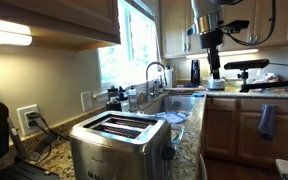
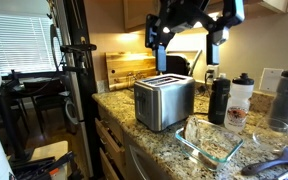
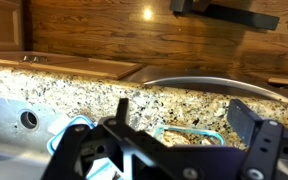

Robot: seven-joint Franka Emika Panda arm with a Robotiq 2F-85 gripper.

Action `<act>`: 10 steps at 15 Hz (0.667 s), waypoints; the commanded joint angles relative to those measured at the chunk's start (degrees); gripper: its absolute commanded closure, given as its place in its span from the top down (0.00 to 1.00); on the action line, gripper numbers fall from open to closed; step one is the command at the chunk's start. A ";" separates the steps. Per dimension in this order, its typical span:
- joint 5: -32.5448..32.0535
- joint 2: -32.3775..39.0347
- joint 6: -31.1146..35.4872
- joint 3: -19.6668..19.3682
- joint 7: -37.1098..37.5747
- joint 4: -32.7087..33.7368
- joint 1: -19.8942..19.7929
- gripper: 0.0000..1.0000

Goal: Place one slice of bread from the glass bowl inside the toaster

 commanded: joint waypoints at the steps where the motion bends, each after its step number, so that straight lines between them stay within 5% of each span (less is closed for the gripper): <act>1: 2.35 2.72 0.22 -0.07 -1.13 2.01 1.50 1.00; 10: 6.20 12.04 0.71 0.91 -5.31 7.32 3.80 1.00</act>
